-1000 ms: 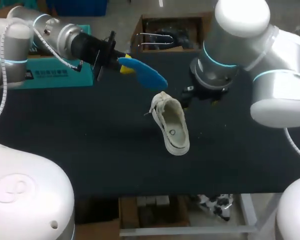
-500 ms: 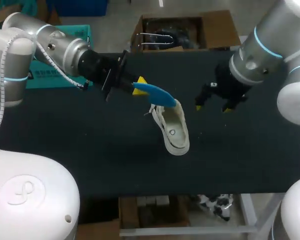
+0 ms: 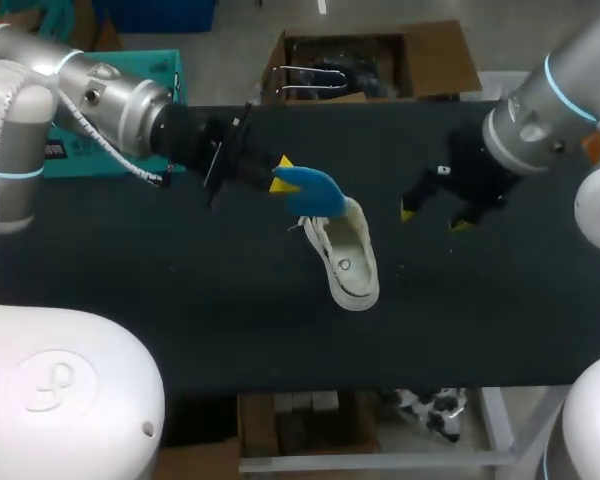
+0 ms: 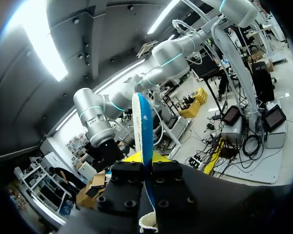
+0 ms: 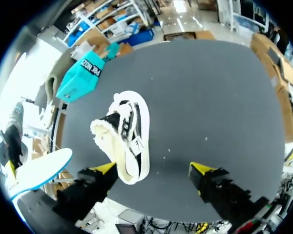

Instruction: Open the shoe tongue, take the insole out of the shoe, put the insole back into the shoe, and pack the shoe into the shoebox

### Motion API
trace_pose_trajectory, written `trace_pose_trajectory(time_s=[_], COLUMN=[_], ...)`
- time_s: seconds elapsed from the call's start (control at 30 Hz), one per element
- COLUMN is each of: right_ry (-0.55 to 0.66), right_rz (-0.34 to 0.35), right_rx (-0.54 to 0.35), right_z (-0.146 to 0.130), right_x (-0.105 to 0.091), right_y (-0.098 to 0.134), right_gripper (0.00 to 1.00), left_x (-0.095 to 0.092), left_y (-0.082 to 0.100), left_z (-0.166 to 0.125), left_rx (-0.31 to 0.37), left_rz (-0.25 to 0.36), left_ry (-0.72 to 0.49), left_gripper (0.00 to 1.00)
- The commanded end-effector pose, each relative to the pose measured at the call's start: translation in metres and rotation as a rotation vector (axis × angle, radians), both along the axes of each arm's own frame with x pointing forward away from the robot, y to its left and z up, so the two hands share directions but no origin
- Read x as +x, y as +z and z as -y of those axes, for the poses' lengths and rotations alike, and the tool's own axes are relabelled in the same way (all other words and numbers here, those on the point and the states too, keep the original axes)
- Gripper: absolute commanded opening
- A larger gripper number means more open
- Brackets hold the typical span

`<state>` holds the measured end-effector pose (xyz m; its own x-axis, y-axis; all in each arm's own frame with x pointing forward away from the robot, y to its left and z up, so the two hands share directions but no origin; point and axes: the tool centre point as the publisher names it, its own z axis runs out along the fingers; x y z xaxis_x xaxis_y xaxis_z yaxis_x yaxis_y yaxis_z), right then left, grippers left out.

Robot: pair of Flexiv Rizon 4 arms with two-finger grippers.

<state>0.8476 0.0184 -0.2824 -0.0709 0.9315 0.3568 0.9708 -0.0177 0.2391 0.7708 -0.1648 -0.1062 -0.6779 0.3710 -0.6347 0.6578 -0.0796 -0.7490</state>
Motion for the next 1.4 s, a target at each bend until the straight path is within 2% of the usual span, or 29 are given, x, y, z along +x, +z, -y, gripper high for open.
trace_pose_trajectory(time_s=[0.03,0.1,0.3,0.47,0.53,0.6,0.8,1.2,1.3,1.4], right_ry=[-0.009,-0.012,-0.071,-0.085,-0.086,-0.086,-0.084,-0.084,-0.089,-0.089], right_rz=[0.027,0.039,0.010,0.001,-0.001,-0.005,-0.020,-0.022,-0.018,-0.018], right_rx=[-0.003,-0.004,0.032,0.040,0.041,0.043,0.029,0.006,-0.013,-0.013], right_z=[0.005,0.006,0.010,0.012,0.013,0.013,0.010,0.005,0.003,0.003], right_x=[-0.016,-0.020,-0.027,-0.032,-0.034,-0.035,-0.035,-0.039,-0.041,-0.041], right_y=[0.002,0.001,-0.008,-0.011,-0.014,-0.016,-0.022,-0.021,-0.022,-0.022], right_gripper=[1.00,1.00,1.00,1.00,1.00,1.00,1.00,1.00,1.00,1.00], left_x=[-0.008,-0.010,-0.016,-0.018,-0.018,-0.018,-0.010,-0.010,-0.015,-0.015], left_y=[-0.005,-0.001,0.013,0.017,0.015,0.013,0.015,0.018,0.019,0.019], left_z=[-0.003,-0.004,-0.007,-0.006,-0.006,-0.006,-0.013,-0.014,-0.016,-0.016], left_rx=[-0.056,-0.078,-0.130,-0.163,-0.187,-0.189,-0.125,-0.094,-0.050,-0.050], left_rz=[-0.024,-0.040,-0.128,-0.272,-0.353,-0.396,-0.442,-0.581,-0.593,-0.593], left_ry=[0.051,0.059,0.064,0.024,-0.012,-0.017,0.080,0.152,0.174,0.174], left_gripper=[0.00,0.00,0.00,0.00,0.00,0.00,0.00,0.00,0.00,0.00])
